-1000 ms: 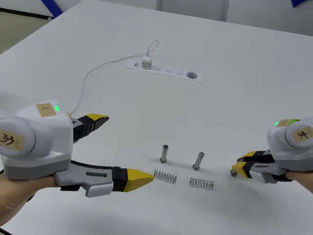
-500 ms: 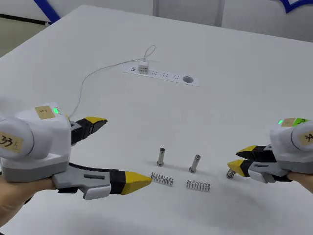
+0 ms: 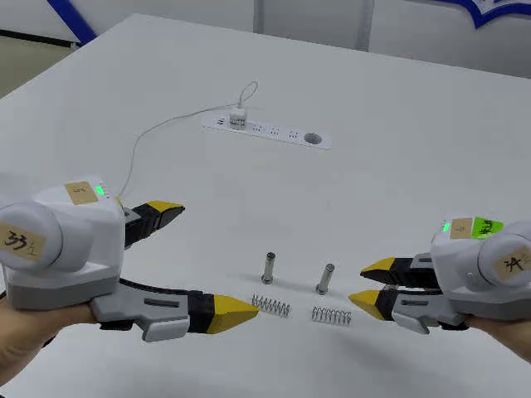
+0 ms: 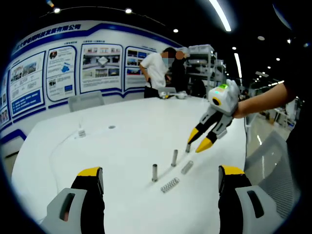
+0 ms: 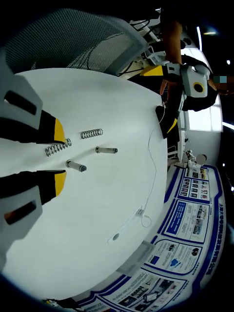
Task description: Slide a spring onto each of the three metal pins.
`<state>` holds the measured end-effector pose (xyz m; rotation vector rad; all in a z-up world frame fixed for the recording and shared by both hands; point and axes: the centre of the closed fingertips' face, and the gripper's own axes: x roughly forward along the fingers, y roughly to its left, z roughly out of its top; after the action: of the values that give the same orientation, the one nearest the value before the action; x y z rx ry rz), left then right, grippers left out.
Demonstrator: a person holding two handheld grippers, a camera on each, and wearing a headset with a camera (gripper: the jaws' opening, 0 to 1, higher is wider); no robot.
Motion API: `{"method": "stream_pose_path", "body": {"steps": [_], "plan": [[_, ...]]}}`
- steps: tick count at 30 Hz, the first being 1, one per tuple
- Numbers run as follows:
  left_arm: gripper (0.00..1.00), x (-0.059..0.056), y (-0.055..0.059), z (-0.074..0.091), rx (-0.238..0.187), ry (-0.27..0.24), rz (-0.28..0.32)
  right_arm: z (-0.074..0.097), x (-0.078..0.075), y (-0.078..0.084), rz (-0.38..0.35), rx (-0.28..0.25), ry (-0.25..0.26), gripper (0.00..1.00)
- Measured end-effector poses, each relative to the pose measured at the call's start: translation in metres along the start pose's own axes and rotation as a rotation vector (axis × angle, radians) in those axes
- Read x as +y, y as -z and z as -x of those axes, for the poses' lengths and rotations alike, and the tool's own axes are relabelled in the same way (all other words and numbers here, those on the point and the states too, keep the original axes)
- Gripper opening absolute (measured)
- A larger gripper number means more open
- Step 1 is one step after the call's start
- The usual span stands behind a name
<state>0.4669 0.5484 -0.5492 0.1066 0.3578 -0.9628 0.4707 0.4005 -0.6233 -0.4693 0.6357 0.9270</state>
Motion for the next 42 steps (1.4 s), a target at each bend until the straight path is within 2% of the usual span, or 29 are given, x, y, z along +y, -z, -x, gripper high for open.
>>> {"method": "stream_pose_path", "body": {"steps": [17,20,22,24,27,33,42], "plan": [[1.00,0.001,0.014,0.003,0.044,-0.002,0.013,-0.028,0.011,0.027,0.009,0.084,-0.063,0.21],[1.00,0.001,0.012,0.004,0.027,-0.006,0.033,-0.033,0.013,0.033,0.019,0.107,-0.074,0.21],[1.00,0.002,0.010,0.005,0.018,-0.009,0.044,-0.035,0.011,0.035,0.022,0.110,-0.063,0.20],[1.00,0.002,0.010,0.005,0.019,-0.009,0.046,-0.037,0.012,0.038,0.002,0.117,-0.078,0.19],[1.00,0.003,0.010,0.005,0.022,-0.010,0.045,-0.040,0.013,0.043,0.013,0.131,-0.084,0.18],[1.00,0.001,0.012,0.006,0.027,-0.001,0.053,-0.043,0.013,0.048,0.008,0.148,-0.104,0.16],[1.00,-0.005,0.015,0.001,0.042,0.028,0.048,-0.044,0.016,0.046,-0.028,0.133,-0.107,0.11]]}}
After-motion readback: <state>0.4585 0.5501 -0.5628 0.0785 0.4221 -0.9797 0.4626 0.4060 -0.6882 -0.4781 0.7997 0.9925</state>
